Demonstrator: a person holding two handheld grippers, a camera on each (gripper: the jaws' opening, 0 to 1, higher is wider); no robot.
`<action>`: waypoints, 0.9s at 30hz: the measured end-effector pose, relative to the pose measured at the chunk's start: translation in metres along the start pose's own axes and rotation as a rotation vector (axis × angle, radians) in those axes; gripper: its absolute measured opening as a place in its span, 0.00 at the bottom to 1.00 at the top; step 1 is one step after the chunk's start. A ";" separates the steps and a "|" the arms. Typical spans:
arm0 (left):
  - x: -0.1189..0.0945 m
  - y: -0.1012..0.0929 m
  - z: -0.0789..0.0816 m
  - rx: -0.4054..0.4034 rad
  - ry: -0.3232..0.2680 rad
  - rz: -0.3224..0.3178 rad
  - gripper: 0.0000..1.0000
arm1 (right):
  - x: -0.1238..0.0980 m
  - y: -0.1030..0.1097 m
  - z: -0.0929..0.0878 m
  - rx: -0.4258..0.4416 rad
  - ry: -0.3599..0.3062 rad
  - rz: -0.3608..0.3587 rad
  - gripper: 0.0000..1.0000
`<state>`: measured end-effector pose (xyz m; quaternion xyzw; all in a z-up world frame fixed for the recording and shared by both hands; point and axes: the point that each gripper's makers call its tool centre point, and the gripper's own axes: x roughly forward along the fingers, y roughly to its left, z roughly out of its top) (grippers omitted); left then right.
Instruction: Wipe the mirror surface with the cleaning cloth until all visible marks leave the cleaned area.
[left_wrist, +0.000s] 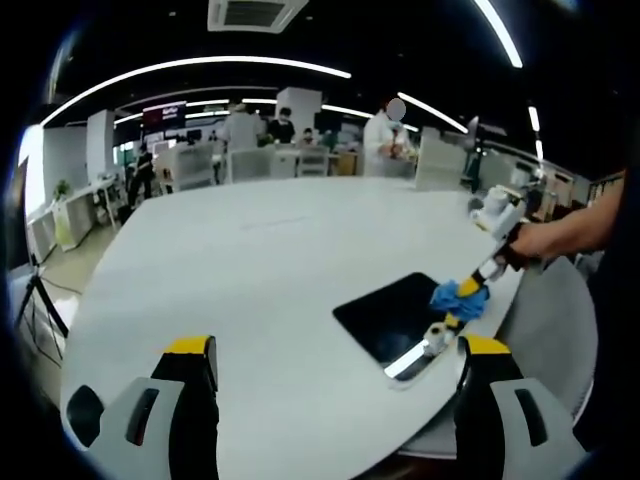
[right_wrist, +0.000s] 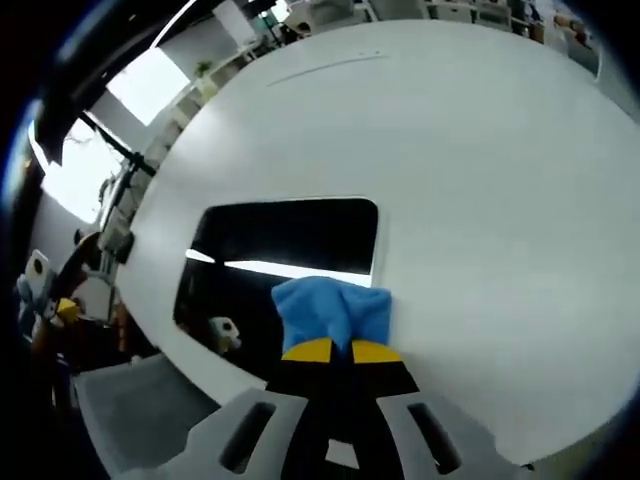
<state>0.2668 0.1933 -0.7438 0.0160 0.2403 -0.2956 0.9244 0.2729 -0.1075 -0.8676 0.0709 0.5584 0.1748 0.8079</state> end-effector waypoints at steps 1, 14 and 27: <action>0.000 0.000 -0.001 0.002 0.002 -0.002 1.00 | -0.001 0.000 -0.002 0.000 0.001 -0.001 0.00; -0.002 0.005 0.001 0.009 0.000 -0.002 1.00 | -0.001 0.003 -0.005 0.027 0.003 -0.002 0.00; -0.005 0.009 -0.003 0.015 0.008 -0.003 1.00 | 0.014 0.041 -0.001 0.018 0.012 0.041 0.00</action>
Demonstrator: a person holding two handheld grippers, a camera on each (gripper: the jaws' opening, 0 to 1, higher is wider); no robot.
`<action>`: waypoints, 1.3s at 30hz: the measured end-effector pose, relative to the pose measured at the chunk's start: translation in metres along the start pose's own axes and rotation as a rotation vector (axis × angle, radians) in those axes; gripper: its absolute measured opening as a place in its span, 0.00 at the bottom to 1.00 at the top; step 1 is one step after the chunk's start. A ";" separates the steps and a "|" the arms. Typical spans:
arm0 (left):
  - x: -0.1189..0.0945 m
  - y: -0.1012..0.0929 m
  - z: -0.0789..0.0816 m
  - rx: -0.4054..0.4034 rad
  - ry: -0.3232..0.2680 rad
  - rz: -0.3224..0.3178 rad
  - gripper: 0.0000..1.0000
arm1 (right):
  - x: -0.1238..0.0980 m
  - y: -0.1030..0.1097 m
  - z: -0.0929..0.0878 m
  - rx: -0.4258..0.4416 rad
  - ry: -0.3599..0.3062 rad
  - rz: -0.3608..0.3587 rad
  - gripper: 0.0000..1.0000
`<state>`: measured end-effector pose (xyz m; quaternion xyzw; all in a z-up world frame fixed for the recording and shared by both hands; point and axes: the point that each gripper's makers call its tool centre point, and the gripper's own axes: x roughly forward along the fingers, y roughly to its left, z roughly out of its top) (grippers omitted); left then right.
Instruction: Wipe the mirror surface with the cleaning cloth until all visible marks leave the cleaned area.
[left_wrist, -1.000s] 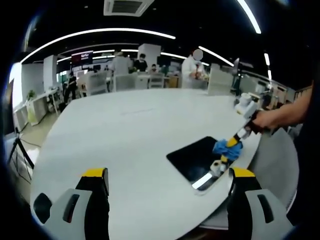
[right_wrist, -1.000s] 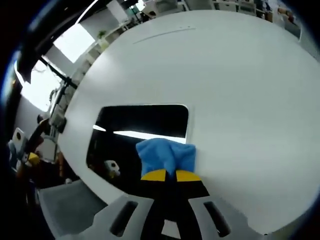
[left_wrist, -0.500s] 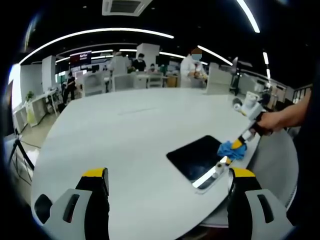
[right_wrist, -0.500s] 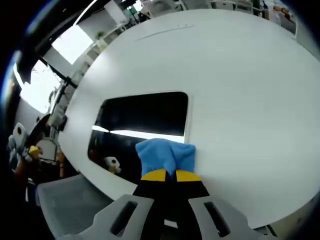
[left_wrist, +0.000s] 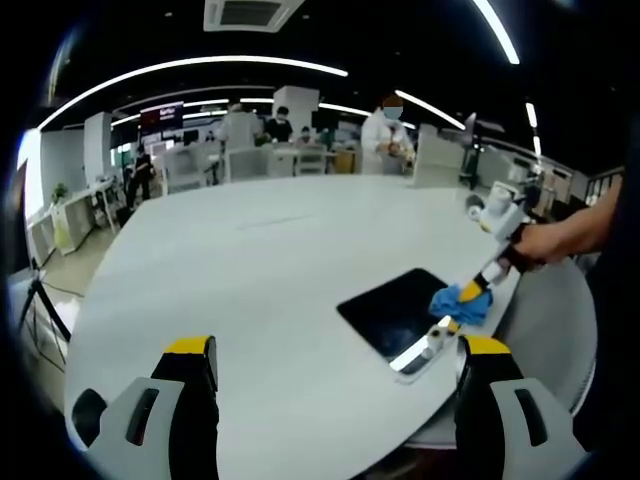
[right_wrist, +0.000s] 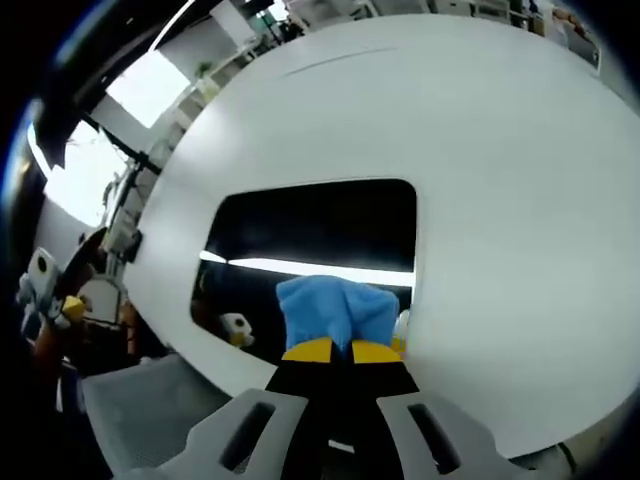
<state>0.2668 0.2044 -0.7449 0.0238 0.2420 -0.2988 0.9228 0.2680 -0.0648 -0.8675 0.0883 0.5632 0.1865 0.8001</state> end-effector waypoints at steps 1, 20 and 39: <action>0.000 0.001 0.000 0.000 0.000 0.000 1.00 | 0.002 0.003 0.001 0.000 0.001 0.006 0.00; -0.004 0.006 -0.005 -0.006 0.012 -0.005 1.00 | 0.038 0.082 0.012 -0.022 0.018 0.104 0.00; -0.003 0.006 -0.008 -0.021 0.006 -0.012 1.00 | 0.067 0.143 0.021 -0.196 0.037 0.105 0.00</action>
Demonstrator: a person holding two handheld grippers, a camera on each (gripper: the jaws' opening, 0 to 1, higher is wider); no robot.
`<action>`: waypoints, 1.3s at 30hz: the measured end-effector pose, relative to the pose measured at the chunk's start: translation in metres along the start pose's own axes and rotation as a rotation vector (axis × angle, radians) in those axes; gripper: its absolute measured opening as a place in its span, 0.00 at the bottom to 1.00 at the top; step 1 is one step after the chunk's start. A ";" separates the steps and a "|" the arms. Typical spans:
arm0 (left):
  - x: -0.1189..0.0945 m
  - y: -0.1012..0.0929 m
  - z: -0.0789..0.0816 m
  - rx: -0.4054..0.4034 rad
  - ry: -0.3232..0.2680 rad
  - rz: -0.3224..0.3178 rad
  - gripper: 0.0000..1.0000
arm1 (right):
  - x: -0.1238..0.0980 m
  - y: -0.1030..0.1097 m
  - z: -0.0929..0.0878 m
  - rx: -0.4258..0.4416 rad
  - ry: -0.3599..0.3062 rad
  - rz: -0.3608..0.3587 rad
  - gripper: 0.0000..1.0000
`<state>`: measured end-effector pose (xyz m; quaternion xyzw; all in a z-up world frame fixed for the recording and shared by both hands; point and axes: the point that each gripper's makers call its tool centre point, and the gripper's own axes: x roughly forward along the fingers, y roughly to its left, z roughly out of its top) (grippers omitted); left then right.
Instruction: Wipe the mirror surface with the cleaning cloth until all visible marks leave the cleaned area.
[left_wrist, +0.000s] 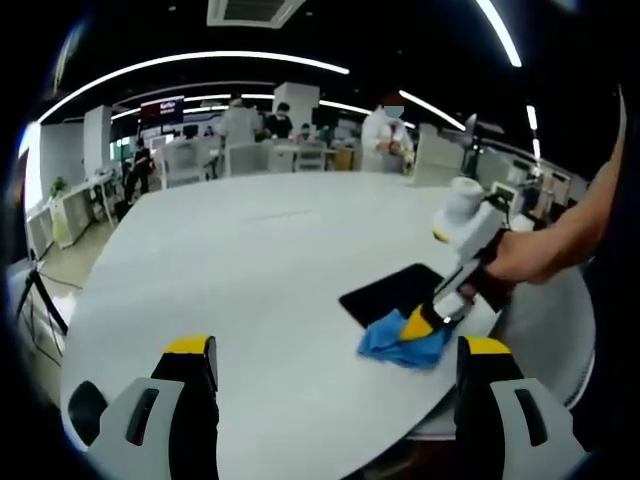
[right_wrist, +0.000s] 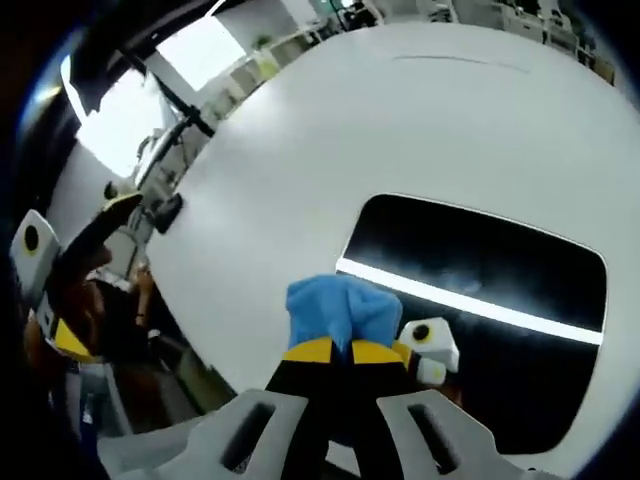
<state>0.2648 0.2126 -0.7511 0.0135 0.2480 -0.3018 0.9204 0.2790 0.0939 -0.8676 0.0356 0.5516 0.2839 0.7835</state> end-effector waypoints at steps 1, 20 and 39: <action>0.000 0.001 0.001 -0.002 -0.004 0.003 1.00 | 0.000 -0.001 0.000 0.002 0.004 -0.002 0.00; -0.002 0.004 -0.009 -0.028 0.019 0.008 1.00 | 0.005 -0.016 0.028 -0.045 -0.008 -0.009 0.00; 0.001 0.001 -0.016 -0.034 0.044 0.006 1.00 | 0.022 -0.038 0.087 -0.106 -0.009 -0.036 0.00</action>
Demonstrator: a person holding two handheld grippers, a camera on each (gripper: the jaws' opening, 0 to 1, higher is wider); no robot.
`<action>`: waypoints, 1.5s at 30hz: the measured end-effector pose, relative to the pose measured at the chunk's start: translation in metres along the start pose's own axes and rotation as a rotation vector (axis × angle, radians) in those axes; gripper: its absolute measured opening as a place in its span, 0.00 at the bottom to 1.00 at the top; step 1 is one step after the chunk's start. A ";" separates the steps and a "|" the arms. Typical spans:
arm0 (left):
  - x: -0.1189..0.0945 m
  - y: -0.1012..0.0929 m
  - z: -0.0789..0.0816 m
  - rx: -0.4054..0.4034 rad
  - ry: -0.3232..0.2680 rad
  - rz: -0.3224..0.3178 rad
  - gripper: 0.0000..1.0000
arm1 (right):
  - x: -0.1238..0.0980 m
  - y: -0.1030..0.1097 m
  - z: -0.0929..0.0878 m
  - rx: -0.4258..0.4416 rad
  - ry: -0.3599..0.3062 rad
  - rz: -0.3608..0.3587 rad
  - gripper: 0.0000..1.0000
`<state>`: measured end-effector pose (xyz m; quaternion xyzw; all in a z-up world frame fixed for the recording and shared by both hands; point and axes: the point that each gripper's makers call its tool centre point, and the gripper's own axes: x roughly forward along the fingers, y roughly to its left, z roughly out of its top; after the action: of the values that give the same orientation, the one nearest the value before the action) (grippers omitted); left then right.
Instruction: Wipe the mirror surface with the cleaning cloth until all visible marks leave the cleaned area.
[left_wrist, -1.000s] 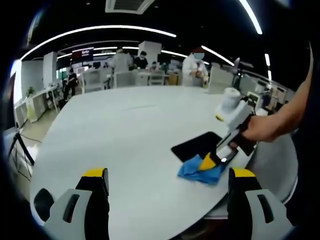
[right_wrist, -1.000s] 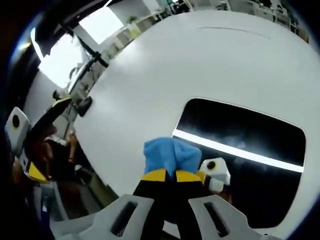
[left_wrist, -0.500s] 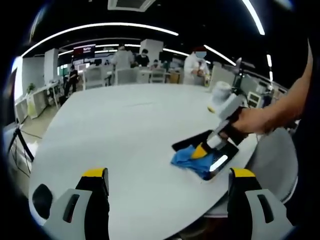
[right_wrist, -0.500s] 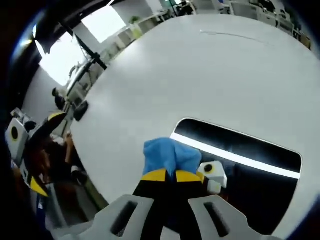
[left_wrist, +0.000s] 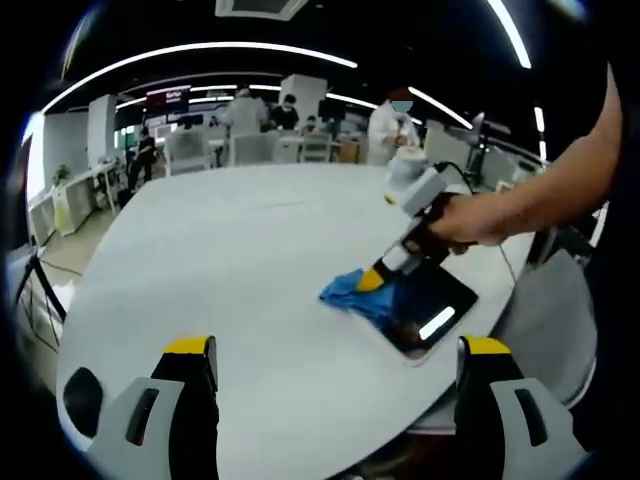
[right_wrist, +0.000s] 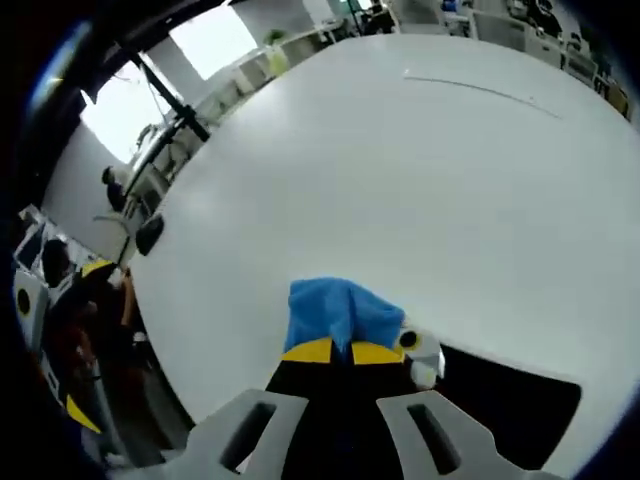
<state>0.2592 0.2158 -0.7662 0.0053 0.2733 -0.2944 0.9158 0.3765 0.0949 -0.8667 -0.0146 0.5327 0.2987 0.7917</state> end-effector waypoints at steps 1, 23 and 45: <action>0.000 0.000 -0.001 -0.001 0.001 0.000 1.00 | 0.000 0.000 0.000 0.009 0.009 0.004 0.00; -0.001 -0.003 -0.003 -0.007 0.001 0.013 1.00 | -0.010 -0.017 -0.008 -0.021 0.006 0.013 0.00; -0.001 -0.009 0.003 0.005 -0.013 0.007 1.00 | -0.023 -0.041 -0.019 0.013 0.003 -0.035 0.00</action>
<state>0.2549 0.2082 -0.7621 0.0065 0.2668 -0.2917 0.9185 0.3744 0.0444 -0.8679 -0.0191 0.5355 0.2811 0.7961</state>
